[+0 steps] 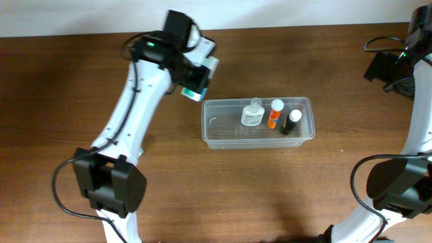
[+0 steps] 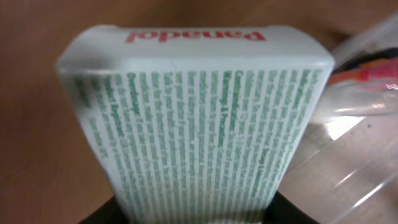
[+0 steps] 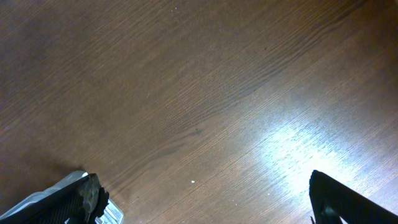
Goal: Pack container
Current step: 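Lift the Panadol box and swing it toward the container, then lower the Panadol box into the container's left end with left gripper, then open the left gripper, raise it and move toward the Tiger Balm jar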
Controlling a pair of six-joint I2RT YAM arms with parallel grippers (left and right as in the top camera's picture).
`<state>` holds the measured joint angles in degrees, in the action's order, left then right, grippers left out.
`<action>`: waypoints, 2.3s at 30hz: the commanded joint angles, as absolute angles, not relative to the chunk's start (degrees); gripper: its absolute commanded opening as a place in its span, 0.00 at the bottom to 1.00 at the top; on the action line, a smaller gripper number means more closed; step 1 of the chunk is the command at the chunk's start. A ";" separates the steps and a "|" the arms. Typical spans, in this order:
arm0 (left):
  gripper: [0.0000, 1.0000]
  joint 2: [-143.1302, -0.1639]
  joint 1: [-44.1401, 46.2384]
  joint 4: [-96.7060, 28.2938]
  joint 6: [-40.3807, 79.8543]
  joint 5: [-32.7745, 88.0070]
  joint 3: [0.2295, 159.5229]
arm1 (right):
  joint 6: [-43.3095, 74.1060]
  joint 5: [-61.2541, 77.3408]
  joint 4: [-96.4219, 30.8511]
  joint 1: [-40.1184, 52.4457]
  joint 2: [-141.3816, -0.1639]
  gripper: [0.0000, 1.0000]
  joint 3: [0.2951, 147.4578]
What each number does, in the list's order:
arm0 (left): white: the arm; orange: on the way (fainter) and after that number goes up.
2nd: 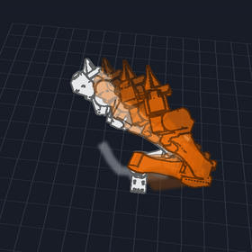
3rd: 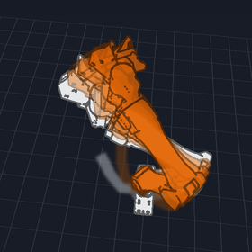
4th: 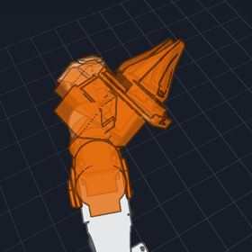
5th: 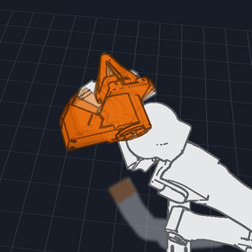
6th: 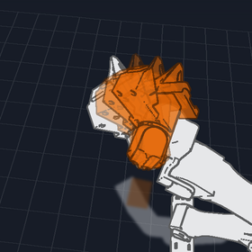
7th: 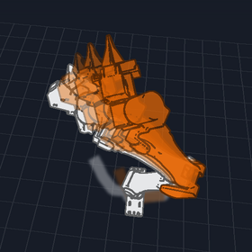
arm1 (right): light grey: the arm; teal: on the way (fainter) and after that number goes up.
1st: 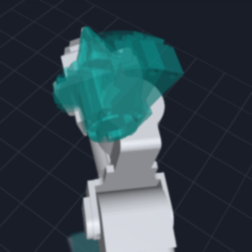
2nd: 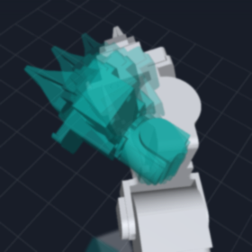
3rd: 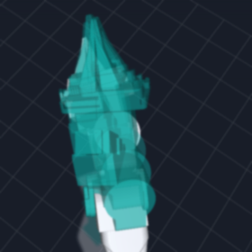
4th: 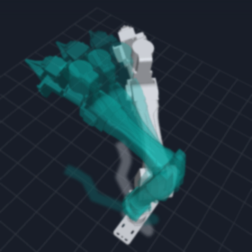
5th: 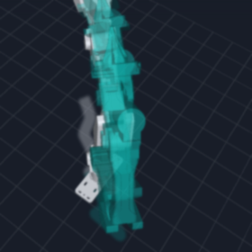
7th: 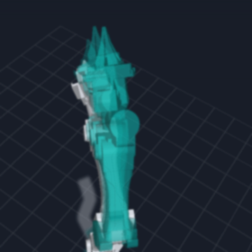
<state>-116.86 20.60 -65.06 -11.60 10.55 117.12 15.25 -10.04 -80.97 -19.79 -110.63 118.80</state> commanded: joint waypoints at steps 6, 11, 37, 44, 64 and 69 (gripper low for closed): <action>0.50 -117.03 30.50 -61.93 -31.57 10.50 117.95 | 15.66 -10.33 -80.97 -19.94 -110.08 0.98 118.50; 0.50 -117.05 33.01 -62.43 -34.63 10.50 117.95 | 15.66 -10.33 -80.97 -19.94 -110.08 0.98 118.50; 0.50 -117.10 33.78 -70.81 -52.07 16.49 117.91 | 15.66 -10.33 -80.97 -19.94 -110.08 0.98 118.50; 0.62 -117.49 34.15 -71.00 -52.60 18.24 117.91 | 15.66 -10.33 -80.97 -19.94 -110.08 0.98 118.50; 0.73 -120.57 36.71 -70.61 -51.72 13.80 118.69 | 15.66 -10.33 -80.97 -19.94 -110.08 0.98 118.50; 0.97 -120.53 36.58 -70.76 -44.07 -0.75 123.39 | 15.66 -10.33 -80.97 -19.94 -110.08 0.98 118.50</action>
<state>-120.16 36.80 -70.89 -49.34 10.24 119.26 15.22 -10.04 -80.97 -19.79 -110.63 118.80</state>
